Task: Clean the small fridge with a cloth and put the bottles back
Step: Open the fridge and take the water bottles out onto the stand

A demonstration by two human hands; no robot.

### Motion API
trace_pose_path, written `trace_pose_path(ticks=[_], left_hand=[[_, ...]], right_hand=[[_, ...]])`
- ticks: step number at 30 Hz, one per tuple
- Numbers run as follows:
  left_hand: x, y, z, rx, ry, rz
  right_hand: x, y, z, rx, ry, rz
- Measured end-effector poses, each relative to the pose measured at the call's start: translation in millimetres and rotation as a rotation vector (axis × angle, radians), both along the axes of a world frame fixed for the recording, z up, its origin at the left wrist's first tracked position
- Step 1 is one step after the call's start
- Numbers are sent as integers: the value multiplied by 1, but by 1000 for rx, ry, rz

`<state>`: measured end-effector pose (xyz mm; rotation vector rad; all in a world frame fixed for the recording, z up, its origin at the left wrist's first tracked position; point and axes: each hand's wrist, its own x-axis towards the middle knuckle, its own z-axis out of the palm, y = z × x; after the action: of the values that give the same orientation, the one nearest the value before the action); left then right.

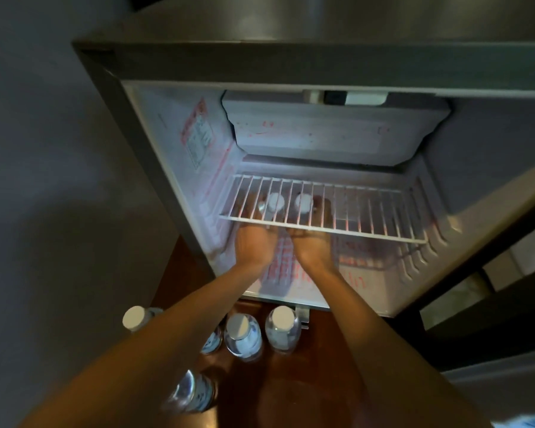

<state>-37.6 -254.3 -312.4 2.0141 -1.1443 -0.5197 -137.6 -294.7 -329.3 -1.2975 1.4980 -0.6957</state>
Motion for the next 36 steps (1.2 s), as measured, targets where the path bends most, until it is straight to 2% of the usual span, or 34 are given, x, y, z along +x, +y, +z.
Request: trace_pose_path(ticks=[3, 5, 7, 11, 13, 17, 25, 31, 36], left_hand=[[-7, 11, -8, -62, 13, -76], [-6, 17, -12, -55, -75, -144], [-8, 27, -12, -73, -171, -238], [-10, 48, 1, -164, -171, -454], [-11, 54, 13, -158, -242, -607], [-30, 74, 35, -81, -176, -742], [-76, 121, 74, -167, -317, -777], [-98, 217, 79, -253, -91, -584], [-78, 274, 32, -75, 1, -476]], right_hand=[[-14, 12, -6, -135, -93, -31], [-22, 23, -1, -205, -98, -39], [-34, 39, 3, -269, -65, -57], [-64, 72, 8, -417, 88, -56], [-83, 91, 14, -455, 114, -30], [-112, 125, 34, -481, 165, -9], [-156, 195, 52, -439, 194, -127], [-185, 242, 57, -396, 292, -124], [-174, 263, 50, -383, 331, 30]])
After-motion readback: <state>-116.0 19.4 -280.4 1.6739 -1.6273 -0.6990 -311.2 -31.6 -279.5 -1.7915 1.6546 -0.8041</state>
